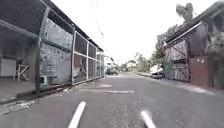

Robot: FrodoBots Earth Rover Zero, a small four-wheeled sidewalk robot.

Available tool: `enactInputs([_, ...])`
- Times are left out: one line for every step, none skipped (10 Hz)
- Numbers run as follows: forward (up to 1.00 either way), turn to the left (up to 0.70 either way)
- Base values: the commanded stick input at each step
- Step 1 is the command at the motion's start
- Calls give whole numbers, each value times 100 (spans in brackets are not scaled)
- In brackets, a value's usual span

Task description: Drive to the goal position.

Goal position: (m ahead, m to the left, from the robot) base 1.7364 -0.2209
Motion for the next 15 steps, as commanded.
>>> enactInputs([70, 0])
enactInputs([70, 0])
enactInputs([70, 0])
enactInputs([70, 0])
enactInputs([70, 0])
enactInputs([70, 0])
enactInputs([70, 0])
enactInputs([70, 0])
enactInputs([70, 0])
enactInputs([70, 0])
enactInputs([70, 0])
enactInputs([70, 0])
enactInputs([70, 0])
enactInputs([70, 0])
enactInputs([70, 0])
